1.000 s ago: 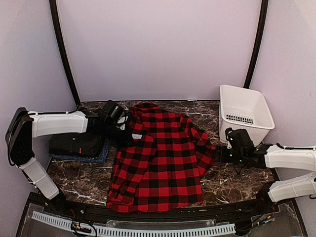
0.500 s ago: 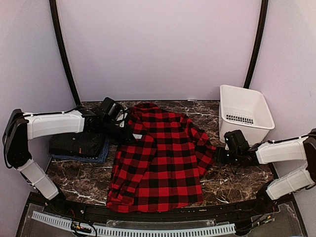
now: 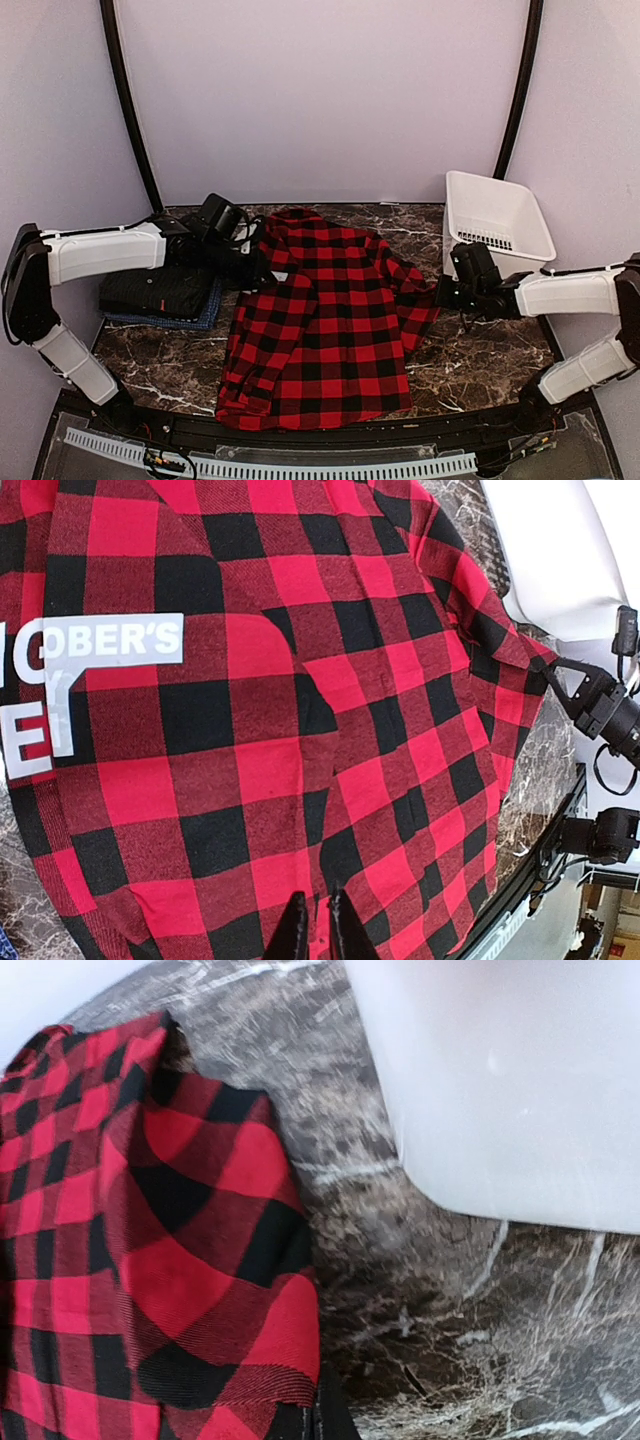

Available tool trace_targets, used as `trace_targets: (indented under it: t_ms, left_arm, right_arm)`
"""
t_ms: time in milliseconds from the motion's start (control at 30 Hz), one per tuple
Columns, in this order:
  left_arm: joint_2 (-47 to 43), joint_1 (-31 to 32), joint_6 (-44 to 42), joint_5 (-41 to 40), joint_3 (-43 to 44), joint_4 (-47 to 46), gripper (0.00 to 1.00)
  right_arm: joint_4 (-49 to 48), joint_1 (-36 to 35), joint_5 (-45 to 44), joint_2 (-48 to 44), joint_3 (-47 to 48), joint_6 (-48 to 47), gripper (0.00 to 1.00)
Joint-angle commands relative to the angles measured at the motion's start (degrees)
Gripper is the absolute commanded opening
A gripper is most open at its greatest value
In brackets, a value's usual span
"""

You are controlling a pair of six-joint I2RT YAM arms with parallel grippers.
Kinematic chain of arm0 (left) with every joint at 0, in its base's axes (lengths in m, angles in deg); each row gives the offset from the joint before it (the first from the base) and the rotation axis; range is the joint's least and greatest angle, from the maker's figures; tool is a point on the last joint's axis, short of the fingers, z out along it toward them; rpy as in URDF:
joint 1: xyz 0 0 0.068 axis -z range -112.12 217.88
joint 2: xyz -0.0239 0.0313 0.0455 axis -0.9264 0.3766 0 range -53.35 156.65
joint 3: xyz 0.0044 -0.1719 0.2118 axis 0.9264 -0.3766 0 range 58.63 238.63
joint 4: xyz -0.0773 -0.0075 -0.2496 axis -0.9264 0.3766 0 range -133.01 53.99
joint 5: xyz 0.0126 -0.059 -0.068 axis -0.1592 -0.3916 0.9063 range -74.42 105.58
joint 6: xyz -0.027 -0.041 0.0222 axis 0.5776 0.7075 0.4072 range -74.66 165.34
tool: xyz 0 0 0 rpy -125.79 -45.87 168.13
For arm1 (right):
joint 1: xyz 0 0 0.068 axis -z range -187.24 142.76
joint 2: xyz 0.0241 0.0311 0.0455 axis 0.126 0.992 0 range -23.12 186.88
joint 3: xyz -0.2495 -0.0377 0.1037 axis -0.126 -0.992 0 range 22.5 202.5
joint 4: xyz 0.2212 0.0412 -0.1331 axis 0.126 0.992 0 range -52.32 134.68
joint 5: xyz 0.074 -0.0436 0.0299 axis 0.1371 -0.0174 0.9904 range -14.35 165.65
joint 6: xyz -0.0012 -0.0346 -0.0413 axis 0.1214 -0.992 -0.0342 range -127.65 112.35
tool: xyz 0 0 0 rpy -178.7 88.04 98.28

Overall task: Fold and stack the long sleeve shirts
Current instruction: Pick up the 1/3-folded shirt from the center of the board.

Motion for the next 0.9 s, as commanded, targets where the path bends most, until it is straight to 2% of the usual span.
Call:
trace_targets:
  t_ms: [0, 133, 300, 633, 733, 867]
  left_arm:
    - [-3.3, 0.3, 0.5, 0.9, -1.1, -1.2, 0.08]
    - [-3.6, 0.3, 0.5, 1.1, -0.9, -1.6, 0.08]
    - [-3.7, 0.3, 0.4, 1.3, -0.7, -1.8, 0.08]
    - [-3.8, 0.3, 0.2, 1.5, -1.1, -1.9, 0.07]
    - [-3.5, 0.2, 0.0, 1.7, -1.1, -1.8, 0.07]
    - [-3.1, 0.3, -0.3, 1.7, -1.2, -1.7, 0.07]
  right_arm:
    - [0.4, 0.1, -1.0, -4.3, 4.3, -6.1, 0.0]
    - [1.5, -0.8, 3.1, -6.5, 8.0, -8.9, 0.0]
    - [3.5, -6.9, 1.4, -5.0, 14.8, -11.9, 0.0]
    - [4.9, -22.8, 5.0, 14.9, 27.2, -12.8, 0.0]
    - [6.5, -25.2, 6.1, 19.5, 30.4, -13.1, 0.16]
    - [5.8, -25.8, 8.9, 18.5, 30.9, -12.6, 0.3]
